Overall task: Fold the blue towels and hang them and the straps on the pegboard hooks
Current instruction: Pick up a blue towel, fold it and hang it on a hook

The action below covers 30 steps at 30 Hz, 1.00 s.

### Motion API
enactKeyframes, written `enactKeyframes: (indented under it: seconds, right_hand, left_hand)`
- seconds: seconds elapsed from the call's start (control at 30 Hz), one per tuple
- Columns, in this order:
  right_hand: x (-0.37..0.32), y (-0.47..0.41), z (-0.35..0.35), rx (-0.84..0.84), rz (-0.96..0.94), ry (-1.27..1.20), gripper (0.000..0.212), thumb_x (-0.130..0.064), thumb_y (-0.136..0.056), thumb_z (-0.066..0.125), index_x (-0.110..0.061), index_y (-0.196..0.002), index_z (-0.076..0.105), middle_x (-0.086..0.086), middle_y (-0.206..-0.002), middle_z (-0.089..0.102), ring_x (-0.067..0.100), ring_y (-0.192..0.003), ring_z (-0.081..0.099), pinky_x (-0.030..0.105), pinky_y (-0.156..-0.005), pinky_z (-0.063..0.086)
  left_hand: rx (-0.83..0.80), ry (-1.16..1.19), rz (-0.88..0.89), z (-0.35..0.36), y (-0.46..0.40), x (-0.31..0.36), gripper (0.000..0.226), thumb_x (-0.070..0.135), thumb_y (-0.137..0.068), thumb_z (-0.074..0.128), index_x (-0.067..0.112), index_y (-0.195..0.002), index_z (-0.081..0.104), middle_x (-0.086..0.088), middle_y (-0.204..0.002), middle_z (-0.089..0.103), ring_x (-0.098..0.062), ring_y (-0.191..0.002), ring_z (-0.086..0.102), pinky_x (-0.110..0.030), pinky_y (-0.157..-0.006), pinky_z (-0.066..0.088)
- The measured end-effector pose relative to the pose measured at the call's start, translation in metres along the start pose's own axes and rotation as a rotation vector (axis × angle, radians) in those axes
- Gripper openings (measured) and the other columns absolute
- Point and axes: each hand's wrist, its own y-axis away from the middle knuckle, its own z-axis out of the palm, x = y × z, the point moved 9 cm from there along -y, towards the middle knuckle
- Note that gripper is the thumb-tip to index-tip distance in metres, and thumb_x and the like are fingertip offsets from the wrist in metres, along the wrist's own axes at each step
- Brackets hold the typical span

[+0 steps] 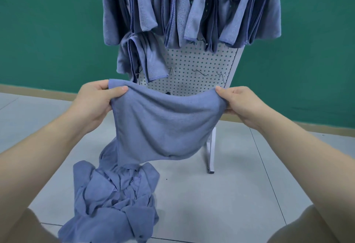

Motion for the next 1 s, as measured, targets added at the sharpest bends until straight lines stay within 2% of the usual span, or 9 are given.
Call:
enactKeyframes:
  seconds: [0.07, 0.17, 0.33, 0.47, 0.57, 0.67, 0.73, 0.87, 1.0]
  right_hand:
    - [0.004, -0.001, -0.003, 0.026, 0.067, -0.122, 0.045, -0.044, -0.100, 0.063, -0.001, -0.110, 0.073, 0.012, -0.107, 0.079, 0.030, -0.104, 0.075, 0.037, -0.086, 0.061]
    - [0.008, 0.000, 0.001, -0.029, 0.145, -0.258, 0.042, -0.047, -0.099, 0.064, -0.008, -0.113, 0.070, 0.008, -0.109, 0.079, 0.027, -0.107, 0.074, 0.042, -0.099, 0.056]
    - [-0.003, 0.004, 0.012, -0.196, 0.118, -0.364, 0.010, -0.019, -0.099, 0.065, -0.013, -0.104, 0.072, 0.001, -0.098, 0.074, 0.016, -0.089, 0.067, 0.029, -0.094, 0.053]
    - [-0.005, -0.003, -0.003, -0.075, 0.011, -0.268, 0.011, -0.017, -0.098, 0.068, -0.009, -0.099, 0.075, 0.007, -0.101, 0.070, 0.019, -0.093, 0.060, 0.035, -0.100, 0.053]
    - [-0.012, -0.005, -0.017, 0.061, -0.086, -0.137, 0.020, -0.027, -0.096, 0.073, -0.016, -0.080, 0.077, -0.001, -0.087, 0.070, 0.014, -0.082, 0.059, 0.033, -0.091, 0.051]
    - [-0.017, -0.003, -0.024, 0.125, -0.125, -0.129, 0.025, -0.032, -0.096, 0.072, -0.019, -0.075, 0.072, -0.003, -0.094, 0.073, 0.011, -0.095, 0.063, 0.033, -0.095, 0.049]
    - [-0.018, -0.002, -0.024, 0.118, -0.122, -0.169, 0.027, -0.033, -0.097, 0.071, -0.020, -0.073, 0.069, -0.003, -0.096, 0.074, 0.012, -0.099, 0.064, 0.035, -0.099, 0.049]
    - [-0.019, 0.000, -0.021, 0.060, -0.106, -0.357, 0.027, -0.029, -0.102, 0.064, -0.017, -0.079, 0.071, -0.003, -0.089, 0.076, 0.015, -0.085, 0.067, 0.034, -0.095, 0.053]
    - [-0.022, 0.001, -0.020, 0.012, -0.112, -0.395, 0.017, -0.023, -0.103, 0.063, -0.009, -0.098, 0.070, -0.001, -0.091, 0.075, 0.014, -0.081, 0.067, 0.031, -0.085, 0.054]
  left_hand:
    - [0.059, -0.053, 0.038, -0.008, -0.002, 0.002, 0.011, 0.005, -0.096, 0.068, 0.012, -0.095, 0.077, 0.000, -0.093, 0.081, -0.014, -0.086, 0.075, -0.027, -0.081, 0.060]
    - [0.080, -0.073, 0.074, -0.008, -0.001, 0.005, 0.010, 0.011, -0.098, 0.068, 0.014, -0.094, 0.077, 0.002, -0.089, 0.080, -0.013, -0.084, 0.073, -0.029, -0.085, 0.059]
    - [0.123, -0.144, 0.163, -0.011, -0.001, 0.014, 0.012, 0.020, -0.099, 0.068, 0.015, -0.091, 0.076, 0.002, -0.087, 0.075, -0.009, -0.076, 0.067, -0.032, -0.083, 0.058]
    - [0.135, -0.261, 0.188, -0.017, -0.002, 0.015, 0.024, 0.029, -0.097, 0.071, 0.006, -0.090, 0.075, -0.010, -0.092, 0.070, -0.019, -0.080, 0.060, -0.048, -0.092, 0.056]
    - [0.158, -0.245, 0.209, -0.018, 0.001, 0.018, 0.029, 0.035, -0.093, 0.073, 0.010, -0.079, 0.072, -0.008, -0.085, 0.065, -0.018, -0.078, 0.055, -0.040, -0.081, 0.051]
    - [0.169, -0.139, 0.165, -0.016, 0.002, 0.019, 0.030, 0.027, -0.097, 0.071, 0.016, -0.070, 0.064, 0.001, -0.075, 0.064, -0.010, -0.070, 0.056, -0.022, -0.071, 0.048]
    - [0.120, -0.033, 0.116, -0.010, 0.002, 0.018, 0.025, 0.024, -0.097, 0.070, 0.013, -0.075, 0.066, 0.000, -0.080, 0.067, -0.012, -0.074, 0.060, -0.023, -0.076, 0.050]
    - [0.031, 0.153, 0.072, -0.001, 0.003, 0.018, 0.013, 0.017, -0.100, 0.063, 0.009, -0.093, 0.071, -0.002, -0.093, 0.077, -0.013, -0.086, 0.071, -0.025, -0.079, 0.059]
    - [-0.017, 0.102, 0.122, -0.001, 0.003, 0.025, 0.012, 0.004, -0.099, 0.061, 0.009, -0.100, 0.071, -0.002, -0.095, 0.078, -0.014, -0.083, 0.073, -0.024, -0.071, 0.059]
